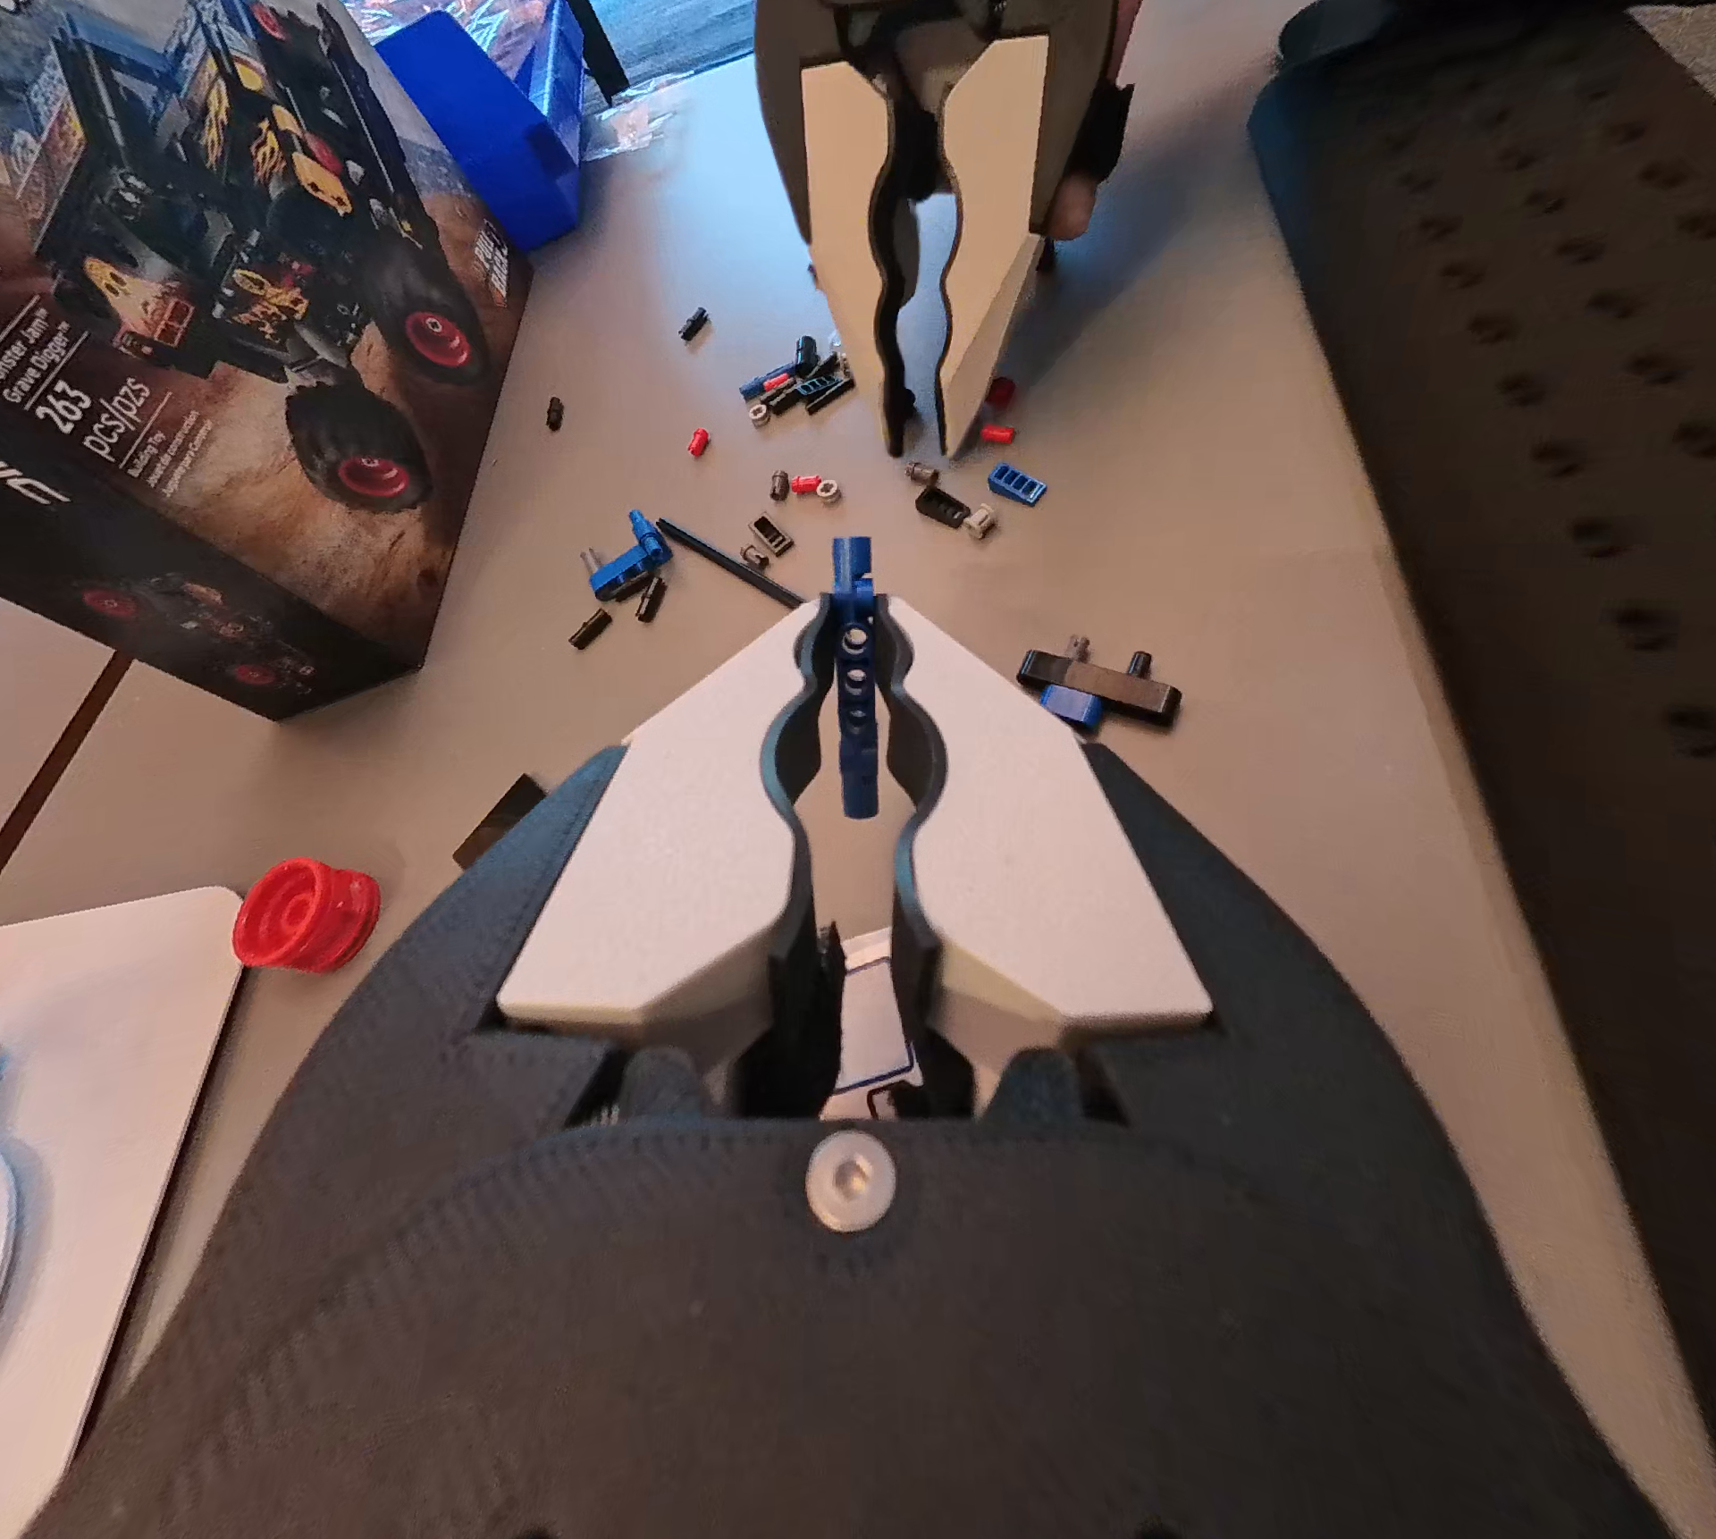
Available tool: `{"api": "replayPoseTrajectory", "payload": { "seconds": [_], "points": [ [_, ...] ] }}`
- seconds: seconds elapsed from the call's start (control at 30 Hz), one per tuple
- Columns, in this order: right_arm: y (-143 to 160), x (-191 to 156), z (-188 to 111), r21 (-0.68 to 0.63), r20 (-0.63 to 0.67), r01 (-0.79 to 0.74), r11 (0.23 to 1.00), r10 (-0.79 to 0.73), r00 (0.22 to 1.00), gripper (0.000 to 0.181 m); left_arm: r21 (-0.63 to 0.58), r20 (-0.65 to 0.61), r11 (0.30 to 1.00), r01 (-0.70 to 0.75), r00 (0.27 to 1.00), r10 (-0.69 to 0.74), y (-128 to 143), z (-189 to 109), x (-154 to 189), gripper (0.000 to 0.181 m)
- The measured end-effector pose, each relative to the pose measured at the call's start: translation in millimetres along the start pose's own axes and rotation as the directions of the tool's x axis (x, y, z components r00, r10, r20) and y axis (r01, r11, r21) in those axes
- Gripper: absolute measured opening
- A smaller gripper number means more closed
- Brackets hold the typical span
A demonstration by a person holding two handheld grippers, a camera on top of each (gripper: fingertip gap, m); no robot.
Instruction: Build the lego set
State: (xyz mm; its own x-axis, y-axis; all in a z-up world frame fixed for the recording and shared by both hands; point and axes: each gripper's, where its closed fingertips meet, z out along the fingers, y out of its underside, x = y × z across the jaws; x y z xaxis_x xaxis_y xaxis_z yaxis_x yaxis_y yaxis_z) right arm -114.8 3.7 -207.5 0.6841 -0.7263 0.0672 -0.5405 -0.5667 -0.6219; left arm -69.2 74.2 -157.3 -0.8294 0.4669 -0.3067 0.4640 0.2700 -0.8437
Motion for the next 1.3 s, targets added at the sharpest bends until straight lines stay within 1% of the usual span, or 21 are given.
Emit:
{"api": "replayPoseTrajectory", "payload": {
  "seconds": [0.07, 0.17, 0.27, 0.33, 0.4, 0.53, 0.63, 0.77, 0.87, 0.93, 1.03, 1.13, 1.23, 1.3],
  "points": [
    [-2, 2, 3, -0.013, -0.005, 0.028, 1.0, -0.028, 1.0, 0.012, -0.001, 0.0, 1.0, -0.001, 1.0, 0.001, 0, 0, 0, 0.006],
    [-5, 1, 6, -0.016, 0.023, 0.055, 0.998, -0.055, 0.998, 0.009, -0.001, -0.001, 1.0, 0.003, 1.0, -0.003, 1, 1, 0, 0.006],
    [-5, -2, 7, -0.018, 0.06, 0.046, 0.999, -0.045, 0.997, 0.004, -0.005, -0.004, 1.0, 0.005, 1.0, -0.005, 2, 2, 0, 0.006],
    [-5, -4, 6, -0.017, 0.067, 0.044, 0.999, -0.043, 0.997, 0.004, -0.005, -0.006, 1.0, 0.006, 1.0, -0.006, 3, 3, 0, 0.006],
    [-3, -2, 5, -0.018, 0.059, 0.039, 0.999, -0.038, 0.998, 0.005, -0.006, -0.009, 1.0, 0.01, 1.0, -0.01, 3, 3, 0, 0.005],
    [-5, -4, 7, 0.008, 0.066, 0.032, 0.999, -0.033, 0.997, 0.0, -0.013, -0.02, 1.0, 0.011, 1.0, -0.012, 5, 6, 2, 0.005],
    [-7, -3, 8, 0.021, 0.038, 0.021, 1.0, -0.022, 0.999, 0.0, -0.025, -0.024, 1.0, 0.014, 1.0, -0.014, 7, 8, 3, 0.006],
    [-12, -8, 7, 0.06, 0.039, 0.013, 0.998, -0.015, 0.999, 0.0, -0.031, -0.028, 0.999, 0.018, 0.999, -0.019, 9, 8, 4, 0.006],
    [-8, -11, 7, 0.028, 0.042, 0.006, 1.0, -0.007, 0.999, 0.01, -0.035, -0.031, 0.999, 0.017, 0.999, -0.018, 9, 9, 5, 0.006],
    [-8, -11, 5, 0.025, 0.034, -0.001, 1.0, 0.0, 0.999, 0.012, -0.036, -0.031, 0.999, 0.015, 0.999, -0.016, 9, 9, 5, 0.006],
    [-13, -14, 2, 0.032, 0.031, -0.036, 0.999, 0.035, 0.999, 0.013, -0.035, -0.033, 0.999, 0.017, 0.999, -0.018, 9, 9, 5, 0.005],
    [-14, -19, 4, 0.013, 0.026, -0.099, 0.995, 0.099, 0.995, 0.012, -0.038, -0.036, 0.999, 0.015, 0.999, -0.017, 9, 10, 7, 0.006],
    [-13, -25, 8, -0.013, 0.025, -0.196, 0.98, 0.197, 0.98, 0.009, -0.037, -0.035, 0.999, 0.012, 0.999, -0.013, 9, 9, 7, 0.005],
    [-16, -27, 8, -0.001, 0.014, -0.239, 0.971, 0.239, 0.971, 0.008, -0.033, -0.036, 0.999, 0.014, 0.999, -0.015, 8, 9, 7, 0.005]
  ]
}}
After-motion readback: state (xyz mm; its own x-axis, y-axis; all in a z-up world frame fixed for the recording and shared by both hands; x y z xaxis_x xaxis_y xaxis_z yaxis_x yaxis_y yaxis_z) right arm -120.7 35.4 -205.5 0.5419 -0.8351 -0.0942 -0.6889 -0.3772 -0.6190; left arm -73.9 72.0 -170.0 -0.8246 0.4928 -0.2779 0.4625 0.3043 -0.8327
